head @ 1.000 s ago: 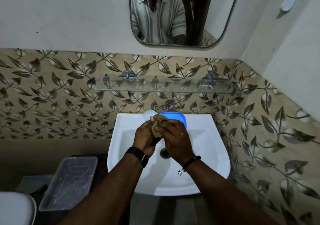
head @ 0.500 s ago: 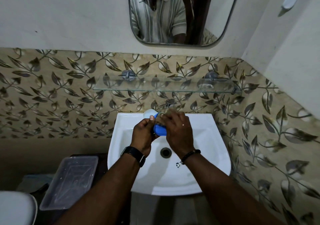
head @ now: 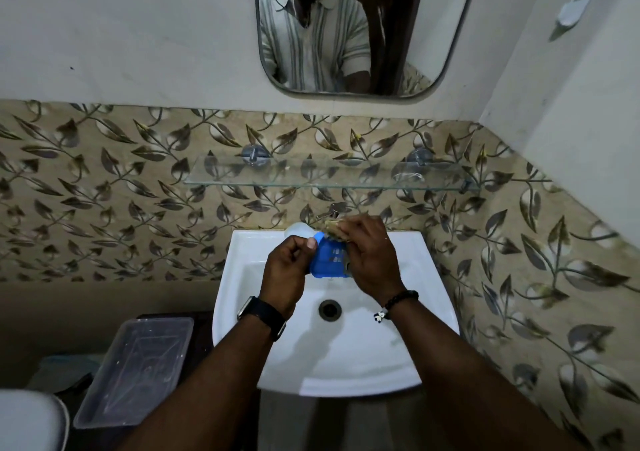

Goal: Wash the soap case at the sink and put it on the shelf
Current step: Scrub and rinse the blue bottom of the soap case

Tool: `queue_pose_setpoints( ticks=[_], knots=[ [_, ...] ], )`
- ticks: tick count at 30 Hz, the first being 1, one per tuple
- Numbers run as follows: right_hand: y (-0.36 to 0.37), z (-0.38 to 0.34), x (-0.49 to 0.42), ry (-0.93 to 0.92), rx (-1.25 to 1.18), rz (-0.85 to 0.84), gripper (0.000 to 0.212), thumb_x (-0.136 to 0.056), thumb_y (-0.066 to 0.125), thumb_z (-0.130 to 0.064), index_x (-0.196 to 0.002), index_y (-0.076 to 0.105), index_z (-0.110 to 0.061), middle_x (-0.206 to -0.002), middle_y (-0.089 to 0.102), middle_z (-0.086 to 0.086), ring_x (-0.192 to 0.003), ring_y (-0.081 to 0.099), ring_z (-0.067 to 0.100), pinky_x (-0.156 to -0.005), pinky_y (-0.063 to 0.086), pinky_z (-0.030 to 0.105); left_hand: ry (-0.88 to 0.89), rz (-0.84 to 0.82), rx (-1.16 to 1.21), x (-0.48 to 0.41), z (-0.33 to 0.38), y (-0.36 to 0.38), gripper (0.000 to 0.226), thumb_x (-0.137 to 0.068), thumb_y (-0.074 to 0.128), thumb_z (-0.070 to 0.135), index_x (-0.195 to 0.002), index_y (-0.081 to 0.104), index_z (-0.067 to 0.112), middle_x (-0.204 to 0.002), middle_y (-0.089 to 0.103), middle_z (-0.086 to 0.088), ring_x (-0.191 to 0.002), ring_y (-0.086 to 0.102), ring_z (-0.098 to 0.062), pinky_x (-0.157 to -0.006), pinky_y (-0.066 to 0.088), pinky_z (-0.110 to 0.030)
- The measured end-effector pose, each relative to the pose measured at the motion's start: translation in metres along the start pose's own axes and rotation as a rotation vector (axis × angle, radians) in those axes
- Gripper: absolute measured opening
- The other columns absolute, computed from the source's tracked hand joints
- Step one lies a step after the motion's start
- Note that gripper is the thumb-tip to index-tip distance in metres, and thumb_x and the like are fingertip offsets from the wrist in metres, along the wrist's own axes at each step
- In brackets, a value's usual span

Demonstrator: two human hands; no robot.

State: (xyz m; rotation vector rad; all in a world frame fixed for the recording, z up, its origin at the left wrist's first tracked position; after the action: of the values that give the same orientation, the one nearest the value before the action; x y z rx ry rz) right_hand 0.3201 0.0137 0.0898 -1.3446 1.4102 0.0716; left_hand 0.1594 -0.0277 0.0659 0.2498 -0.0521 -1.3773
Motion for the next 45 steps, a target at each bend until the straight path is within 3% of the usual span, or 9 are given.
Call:
queue_pose_setpoints(
  ticks=[6, 11, 20, 23, 28, 31, 35, 39, 45],
  knots=[
    [0.009, 0.016, 0.015, 0.803, -0.34, 0.1, 0.019, -0.098, 0.049, -0.013, -0.108, 0.065, -0.016, -0.104, 0.065, 0.007, -0.094, 0.065, 0.028, -0.078, 0.056, 0.05, 0.1, 0.041, 0.016, 0.007, 0.003, 0.008, 0.018, -0.089, 0.065, 0.039, -0.073, 0.065, 0.032, -0.074, 0.063, 0.015, -0.073, 0.054, -0.007, -0.069, 0.046, -0.029],
    [0.022, -0.009, 0.029, 1.332, -1.192, 0.247, 0.021, -0.099, 0.053, -0.01, -0.095, 0.073, -0.006, -0.089, 0.074, 0.019, -0.068, 0.07, 0.028, -0.056, 0.055, 0.033, 0.404, -0.021, -0.416, 0.015, -0.001, 0.014, 0.013, -0.098, 0.062, 0.031, -0.09, 0.066, 0.021, -0.083, 0.067, 0.016, -0.078, 0.062, 0.001, -0.07, 0.046, -0.015],
    [0.032, -0.033, 0.036, 1.461, -1.723, 0.103, 0.057, -0.098, 0.046, -0.055, -0.112, 0.072, -0.006, -0.067, 0.069, 0.006, -0.079, 0.068, 0.021, -0.104, 0.046, 0.037, 0.702, -0.091, -0.967, 0.019, -0.002, 0.017, 0.035, -0.09, 0.053, 0.037, -0.112, 0.071, 0.016, -0.1, 0.076, -0.003, -0.085, 0.071, -0.028, -0.067, 0.057, -0.033],
    [0.033, -0.035, 0.038, 1.364, -1.785, 0.011, 0.078, -0.088, 0.05, -0.07, -0.122, 0.068, -0.003, -0.077, 0.071, 0.007, -0.092, 0.067, 0.023, -0.1, 0.048, 0.038, 0.739, -0.087, -1.086, 0.013, -0.002, 0.015, 0.029, -0.09, 0.054, 0.035, -0.102, 0.071, 0.015, -0.091, 0.075, -0.005, -0.078, 0.069, -0.032, -0.06, 0.054, -0.033],
    [0.039, -0.027, 0.043, 1.318, -1.365, 0.01, 0.034, -0.098, 0.058, -0.034, -0.112, 0.072, -0.006, -0.096, 0.073, 0.017, -0.085, 0.07, 0.029, -0.077, 0.053, 0.038, 0.874, -0.22, -1.025, 0.0, -0.012, 0.004, 0.014, -0.095, 0.063, 0.025, -0.093, 0.073, 0.015, -0.098, 0.073, -0.002, -0.098, 0.063, -0.026, -0.086, 0.048, -0.037],
    [0.029, -0.015, 0.041, 1.225, -1.302, -0.048, 0.043, -0.099, 0.054, -0.04, -0.116, 0.069, -0.004, -0.106, 0.075, 0.017, -0.087, 0.071, 0.031, -0.07, 0.057, 0.037, 0.521, 0.058, -0.8, -0.001, -0.021, -0.01, 0.03, -0.098, 0.056, 0.038, -0.117, 0.067, 0.017, -0.133, 0.058, -0.006, -0.126, 0.051, -0.021, -0.103, 0.042, -0.036],
    [0.017, -0.004, 0.041, 1.127, -1.215, -0.31, 0.058, -0.095, 0.051, -0.059, -0.109, 0.075, -0.008, -0.105, 0.075, 0.016, -0.073, 0.068, 0.021, -0.053, 0.049, 0.03, -0.269, 0.07, 0.083, -0.013, -0.024, -0.014, 0.043, -0.1, 0.057, 0.039, -0.13, 0.06, 0.007, -0.119, 0.071, -0.011, -0.095, 0.072, -0.026, -0.077, 0.059, -0.034],
    [0.017, 0.004, 0.046, 1.185, -1.113, -0.358, 0.059, -0.09, 0.06, -0.057, -0.11, 0.073, -0.003, -0.098, 0.076, 0.013, -0.067, 0.062, 0.018, -0.054, 0.042, 0.028, -0.344, 0.048, 0.158, -0.017, -0.023, -0.023, 0.027, -0.1, 0.06, 0.018, -0.119, 0.066, 0.0, -0.096, 0.077, -0.013, -0.082, 0.073, -0.022, -0.069, 0.061, -0.029],
    [0.03, 0.015, 0.058, 1.258, -0.851, 0.168, 0.006, -0.09, 0.071, -0.009, -0.095, 0.072, -0.005, -0.089, 0.072, 0.014, -0.068, 0.065, 0.02, -0.054, 0.057, 0.028, -0.243, 0.103, -0.062, -0.011, -0.033, -0.017, 0.022, -0.097, 0.065, 0.012, -0.117, 0.065, 0.003, -0.097, 0.075, -0.024, -0.086, 0.073, -0.027, -0.076, 0.063, -0.044]
  ],
)
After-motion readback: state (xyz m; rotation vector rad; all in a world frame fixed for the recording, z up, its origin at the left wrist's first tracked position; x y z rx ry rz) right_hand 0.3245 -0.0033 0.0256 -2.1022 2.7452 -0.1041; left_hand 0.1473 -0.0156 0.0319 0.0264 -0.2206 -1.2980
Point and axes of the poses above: each hand's wrist, its own x-axis away from the middle knuckle, its own y-axis out of the palm, z = x × y, the point moved 2 cm from there along -x, towards the middle knuckle
